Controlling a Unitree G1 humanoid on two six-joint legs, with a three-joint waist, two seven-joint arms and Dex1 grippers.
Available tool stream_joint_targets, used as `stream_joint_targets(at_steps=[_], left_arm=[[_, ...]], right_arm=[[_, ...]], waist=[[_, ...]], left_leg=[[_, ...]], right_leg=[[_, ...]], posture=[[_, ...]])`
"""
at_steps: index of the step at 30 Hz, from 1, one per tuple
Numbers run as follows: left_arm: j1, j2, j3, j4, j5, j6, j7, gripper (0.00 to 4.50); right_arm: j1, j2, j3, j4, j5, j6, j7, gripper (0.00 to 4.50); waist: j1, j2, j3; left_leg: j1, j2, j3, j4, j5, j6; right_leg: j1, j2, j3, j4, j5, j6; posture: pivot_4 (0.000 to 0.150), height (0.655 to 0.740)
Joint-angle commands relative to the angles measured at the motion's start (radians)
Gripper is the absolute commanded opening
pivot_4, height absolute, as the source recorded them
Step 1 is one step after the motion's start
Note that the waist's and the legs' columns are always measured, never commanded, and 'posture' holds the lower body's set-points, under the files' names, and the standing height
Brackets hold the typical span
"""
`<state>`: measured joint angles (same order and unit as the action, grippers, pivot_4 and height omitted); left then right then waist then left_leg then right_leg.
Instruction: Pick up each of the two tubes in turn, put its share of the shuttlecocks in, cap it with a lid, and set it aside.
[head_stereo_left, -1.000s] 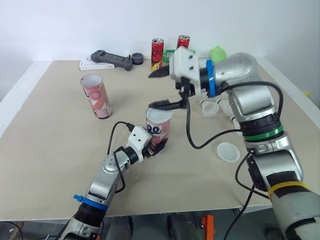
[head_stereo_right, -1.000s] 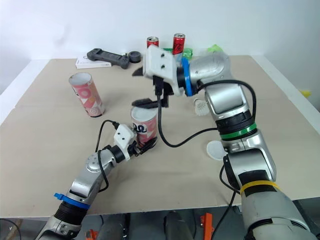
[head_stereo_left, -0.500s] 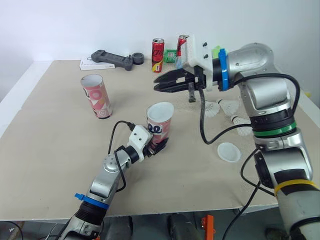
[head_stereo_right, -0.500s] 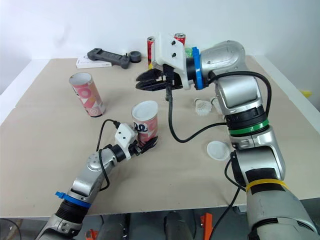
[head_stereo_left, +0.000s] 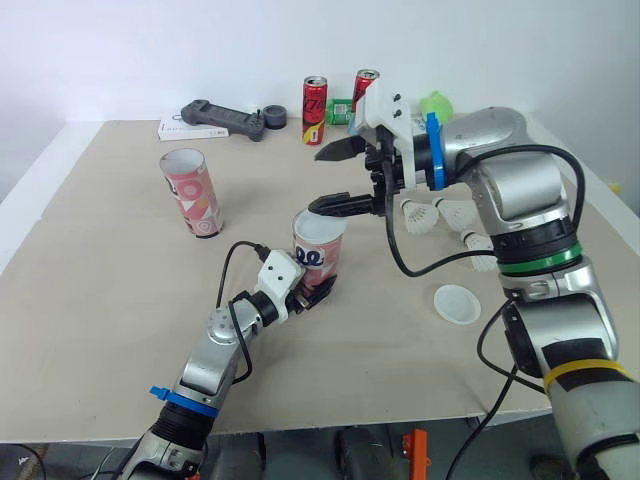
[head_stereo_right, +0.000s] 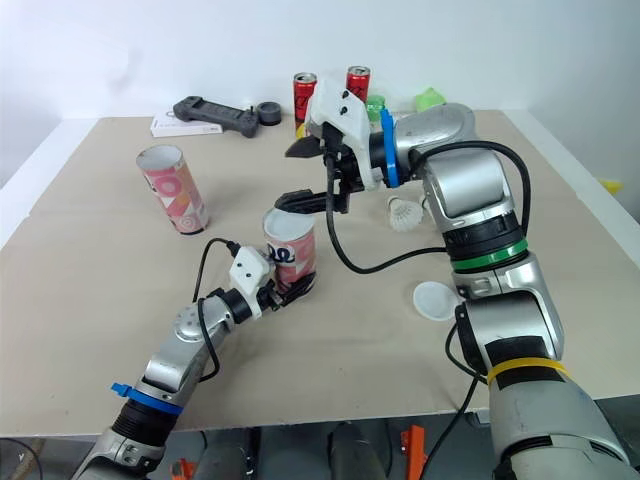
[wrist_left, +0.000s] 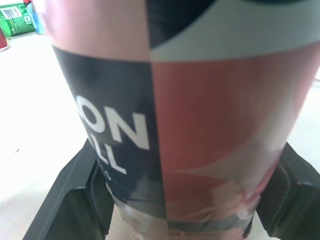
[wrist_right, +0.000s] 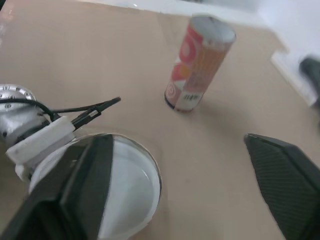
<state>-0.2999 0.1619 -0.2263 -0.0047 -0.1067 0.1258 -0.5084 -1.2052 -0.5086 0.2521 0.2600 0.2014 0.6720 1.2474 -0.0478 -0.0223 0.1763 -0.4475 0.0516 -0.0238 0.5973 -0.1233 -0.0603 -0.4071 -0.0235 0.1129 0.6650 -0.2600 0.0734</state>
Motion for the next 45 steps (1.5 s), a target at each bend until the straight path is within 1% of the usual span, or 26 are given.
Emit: stream_joint_targets(at_steps=[1,6,7,8,9,10,11,16,17,24,28,32,37,45], left_arm=[[0.005,0.001,-0.009,0.031,0.023,0.009,0.009,3.23],[0.005,0.000,-0.009,0.034,0.025,0.007,0.009,3.23],[0.005,-0.001,-0.010,0.035,0.025,0.006,0.009,3.23],[0.005,-0.001,-0.010,0.036,0.025,0.005,0.009,3.23],[0.005,-0.002,-0.011,0.037,0.025,0.004,0.010,3.23],[0.005,-0.003,-0.011,0.038,0.026,0.002,0.010,3.23],[0.005,-0.004,-0.011,0.038,0.026,0.001,0.010,3.23],[0.008,-0.005,-0.010,0.036,0.027,0.000,0.013,3.23],[0.009,-0.005,-0.011,0.035,0.027,0.001,0.013,3.23],[0.006,-0.003,-0.009,0.037,0.028,-0.002,0.013,3.23],[0.004,-0.002,-0.009,0.037,0.029,-0.003,0.012,3.23],[0.005,-0.002,-0.008,0.037,0.029,-0.003,0.014,3.23],[0.008,-0.003,-0.007,0.032,0.026,0.003,0.014,3.23],[0.012,0.001,-0.005,0.025,0.025,0.009,0.016,3.23]], right_arm=[[-0.072,-0.002,0.014,0.014,-0.006,0.039,0.007,4.46],[-0.107,-0.026,0.070,0.052,-0.021,0.048,0.085,4.46],[-0.109,-0.031,0.078,0.058,-0.024,0.045,0.096,4.22],[-0.109,-0.035,0.084,0.062,-0.025,0.045,0.107,3.94],[-0.106,-0.041,0.091,0.064,-0.026,0.044,0.120,3.50],[-0.101,-0.047,0.096,0.062,-0.025,0.042,0.132,3.19],[-0.096,-0.051,0.100,0.060,-0.025,0.041,0.140,2.77],[-0.082,-0.052,0.107,0.058,-0.034,0.036,0.148,0.20],[-0.080,-0.052,0.107,0.058,-0.036,0.035,0.149,0.09],[-0.064,-0.049,0.101,0.047,-0.034,0.017,0.152,0.09],[-0.088,-0.030,0.056,0.046,-0.012,0.002,0.127,0.09],[-0.114,0.010,0.005,0.033,0.002,-0.045,0.065,0.09],[-0.055,0.011,0.023,-0.026,-0.015,-0.131,0.046,0.09],[-0.013,-0.009,0.042,-0.064,-0.049,-0.222,0.045,0.09]], waist=[[0.000,0.000,0.000],[0.000,0.000,0.000],[0.000,0.000,0.000],[0.000,0.000,0.000],[0.000,0.000,0.000],[0.000,0.000,0.000],[0.000,0.000,0.000],[0.000,0.000,0.000],[0.000,0.000,0.000],[0.000,0.000,0.000],[0.000,0.000,0.000],[0.000,0.000,0.000],[0.000,0.000,0.000],[0.000,0.000,0.000]], left_leg=[[0.000,0.000,0.000,0.000,0.000,0.000],[0.000,0.000,0.000,0.000,0.000,0.000],[0.000,0.000,0.000,0.000,0.000,0.000],[0.000,0.000,0.000,0.000,0.000,0.000],[0.000,0.000,0.000,0.000,0.000,0.000],[0.000,0.000,0.000,0.000,0.000,0.000],[0.000,0.000,0.000,0.000,0.000,0.000],[0.000,0.000,0.000,0.000,0.000,0.000],[0.000,0.000,0.000,0.000,0.000,0.000],[0.000,0.000,0.000,0.000,0.000,0.000],[0.000,0.000,0.000,0.000,0.000,0.000],[0.000,0.000,0.000,0.000,0.000,0.000],[-0.001,0.000,0.000,0.000,0.000,0.000],[-0.001,0.000,0.000,0.000,0.000,0.000]], right_leg=[[0.000,0.000,0.000,0.000,0.000,0.000],[0.000,0.000,0.000,0.000,0.000,0.000],[0.000,0.000,0.000,0.000,0.000,0.000],[0.000,0.000,0.000,0.000,0.000,0.000],[0.000,0.000,0.000,0.000,0.000,0.000],[0.000,0.000,0.000,0.000,0.000,0.000],[0.000,0.000,0.000,0.000,0.000,0.000],[0.000,0.000,0.000,0.000,-0.001,0.000],[0.000,0.000,0.000,0.000,-0.001,0.000],[0.000,0.000,0.000,0.000,-0.001,0.000],[0.000,0.000,0.000,0.000,0.000,0.000],[0.000,0.000,0.000,0.000,0.000,0.000],[0.000,0.000,0.000,0.000,-0.001,0.000],[0.000,0.000,0.000,0.000,-0.001,0.001]], posture=[[0.150,0.7400],[0.150,0.7400],[0.150,0.7400],[0.150,0.7400],[0.150,0.7400],[0.150,0.7400],[0.150,0.7400],[0.150,0.7400],[0.150,0.7400],[0.150,0.7400],[0.150,0.7400],[0.150,0.7400],[0.150,0.7400],[0.150,0.7400]])
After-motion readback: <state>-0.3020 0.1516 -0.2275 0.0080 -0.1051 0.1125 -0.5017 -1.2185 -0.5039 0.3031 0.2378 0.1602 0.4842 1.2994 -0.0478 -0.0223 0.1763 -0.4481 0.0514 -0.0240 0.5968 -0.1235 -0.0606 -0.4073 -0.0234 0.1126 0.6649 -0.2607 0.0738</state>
